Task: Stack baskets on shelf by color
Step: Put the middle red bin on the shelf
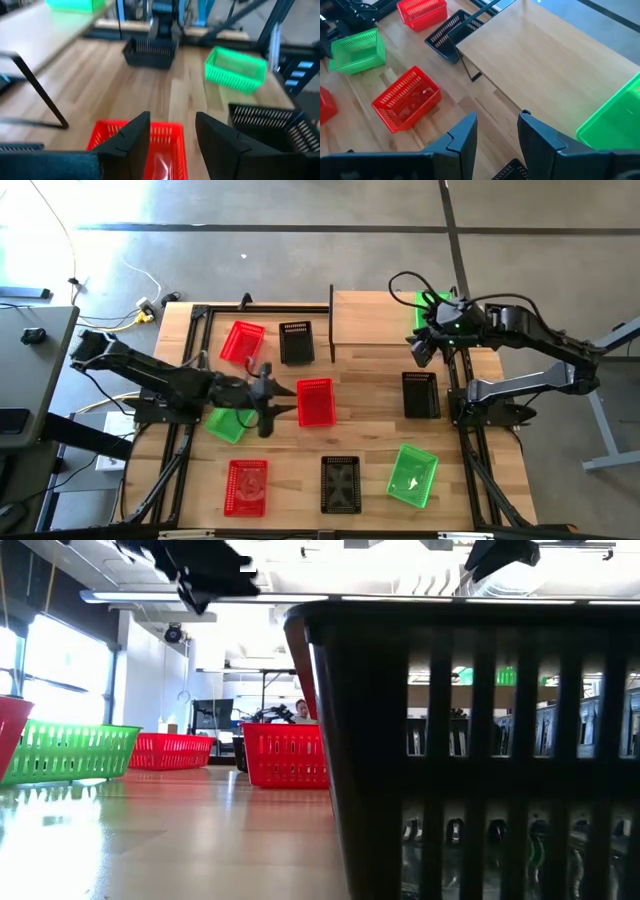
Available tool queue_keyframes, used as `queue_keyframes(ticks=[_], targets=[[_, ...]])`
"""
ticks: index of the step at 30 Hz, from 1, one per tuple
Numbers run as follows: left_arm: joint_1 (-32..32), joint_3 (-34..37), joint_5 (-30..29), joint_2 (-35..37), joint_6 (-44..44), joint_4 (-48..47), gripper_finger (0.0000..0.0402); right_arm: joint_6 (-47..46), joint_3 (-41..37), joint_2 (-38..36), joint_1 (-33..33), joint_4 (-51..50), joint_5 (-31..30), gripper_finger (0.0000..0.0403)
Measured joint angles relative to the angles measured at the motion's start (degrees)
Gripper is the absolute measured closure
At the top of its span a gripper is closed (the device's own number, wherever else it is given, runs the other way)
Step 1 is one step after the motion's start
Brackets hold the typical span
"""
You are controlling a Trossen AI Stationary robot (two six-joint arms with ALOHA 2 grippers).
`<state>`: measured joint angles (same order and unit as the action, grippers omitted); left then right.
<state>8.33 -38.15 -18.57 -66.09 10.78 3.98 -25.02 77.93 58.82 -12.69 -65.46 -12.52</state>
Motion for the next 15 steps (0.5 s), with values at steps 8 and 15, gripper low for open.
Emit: queue_keyframes(ticks=[8,15], targets=[[0.0,0.0,5.1,-9.9,2.5,6.8,0.0256,1.1,0.0,0.1,0.0,0.0,0.1,0.0276],[0.0,0.0,5.2,-16.5,2.5,9.6,0.0257,1.1,0.0,0.1,0.0,0.0,0.1,0.0276]])
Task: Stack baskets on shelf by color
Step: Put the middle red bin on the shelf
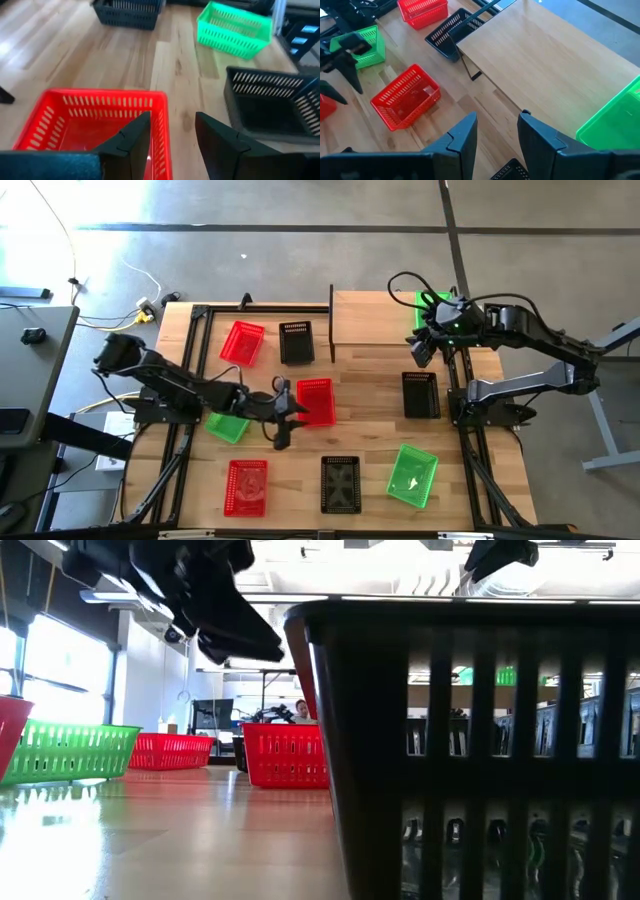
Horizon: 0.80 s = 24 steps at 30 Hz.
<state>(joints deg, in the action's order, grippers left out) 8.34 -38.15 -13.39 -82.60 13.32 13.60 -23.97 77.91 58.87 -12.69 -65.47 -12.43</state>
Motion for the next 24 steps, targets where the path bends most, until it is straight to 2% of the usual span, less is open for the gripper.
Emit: queue_keyframes(ticks=[10,24], targets=[[0.0,-3.0,1.6,-8.1,-0.5,2.5,0.0257,0.0,0.0,0.0,0.0,0.0,0.0,0.0276],[0.0,-10.1,1.2,-16.9,-1.2,-6.9,0.0257,0.0,0.0,0.0,0.0,-0.3,0.5,0.0276]])
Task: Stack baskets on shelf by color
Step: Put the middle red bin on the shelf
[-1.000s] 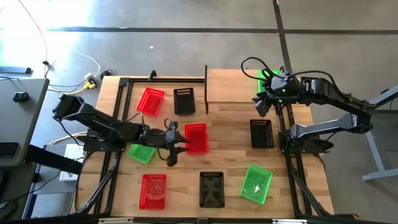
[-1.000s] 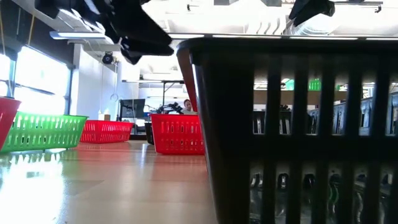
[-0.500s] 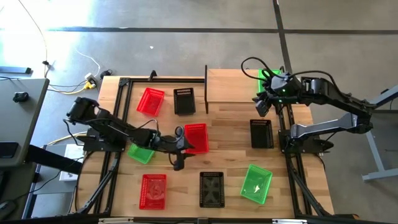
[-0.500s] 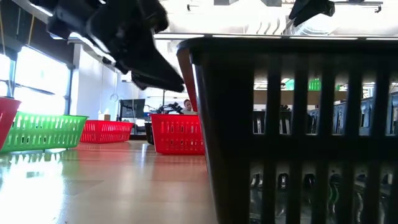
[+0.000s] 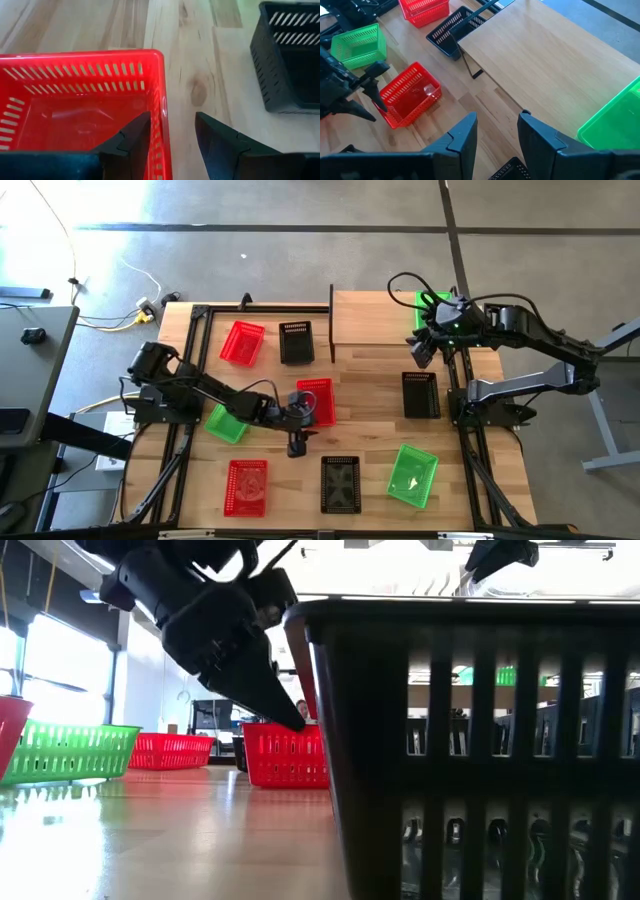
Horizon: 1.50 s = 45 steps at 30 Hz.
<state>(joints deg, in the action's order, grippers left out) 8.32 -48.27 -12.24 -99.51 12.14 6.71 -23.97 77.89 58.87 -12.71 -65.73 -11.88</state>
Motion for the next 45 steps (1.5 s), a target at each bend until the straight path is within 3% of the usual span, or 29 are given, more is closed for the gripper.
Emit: queue_keyframes(ticks=[8,18,27,35,45], targets=[[-0.1,-1.0,-1.1,-1.2,2.6,-4.4,0.0272,0.0,0.0,0.0,0.0,0.0,0.0,0.0276],[0.1,-1.0,-1.3,-1.1,2.6,-4.4,0.0394,0.0,0.0,0.0,0.0,0.0,0.0,0.0276],[0.3,-1.1,0.0,2.8,2.7,-4.7,0.0398,-1.5,0.0,0.0,0.0,0.0,0.1,0.0276],[0.3,-1.0,-0.4,12.2,0.7,-5.5,0.04,-1.8,0.0,0.0,0.0,0.0,-1.3,0.0276],[-0.2,-1.4,-8.6,23.4,-10.6,-4.8,0.0401,-4.4,0.0,0.0,0.0,0.0,-3.2,0.0276]])
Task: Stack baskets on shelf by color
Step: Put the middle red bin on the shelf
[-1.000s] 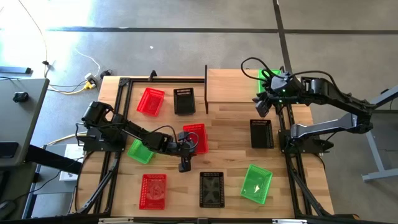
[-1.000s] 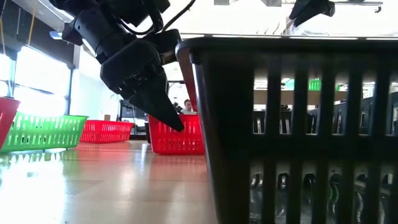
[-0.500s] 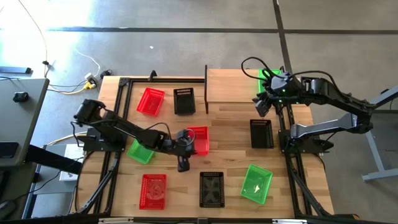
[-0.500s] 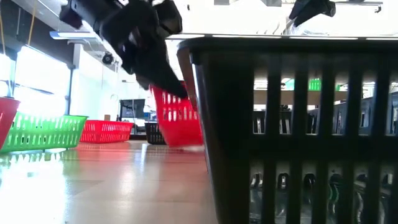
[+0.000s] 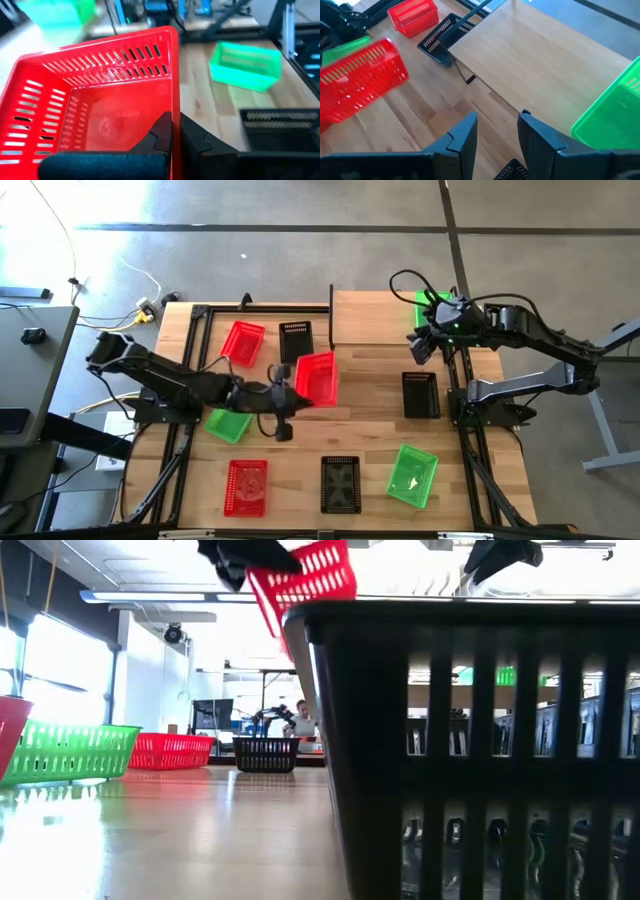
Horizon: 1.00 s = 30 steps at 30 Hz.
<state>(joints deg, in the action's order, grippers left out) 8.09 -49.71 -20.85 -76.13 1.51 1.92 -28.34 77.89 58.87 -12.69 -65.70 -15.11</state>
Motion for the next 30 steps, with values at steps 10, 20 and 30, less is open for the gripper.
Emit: queue_keyframes(ticks=[10,20,30], targets=[[-6.7,-9.5,0.1,2.4,-16.4,-4.1,0.0401,-3.0,0.0,0.0,0.0,0.4,-3.8,0.0276],[-19.0,-18.7,4.8,0.6,-25.7,-9.6,0.0401,-6.2,0.0,0.0,0.0,0.4,-6.1,0.0276],[-27.3,-26.7,10.5,-6.8,-27.5,-9.8,0.0401,-6.1,0.0,0.0,0.0,0.4,-6.5,0.0276]])
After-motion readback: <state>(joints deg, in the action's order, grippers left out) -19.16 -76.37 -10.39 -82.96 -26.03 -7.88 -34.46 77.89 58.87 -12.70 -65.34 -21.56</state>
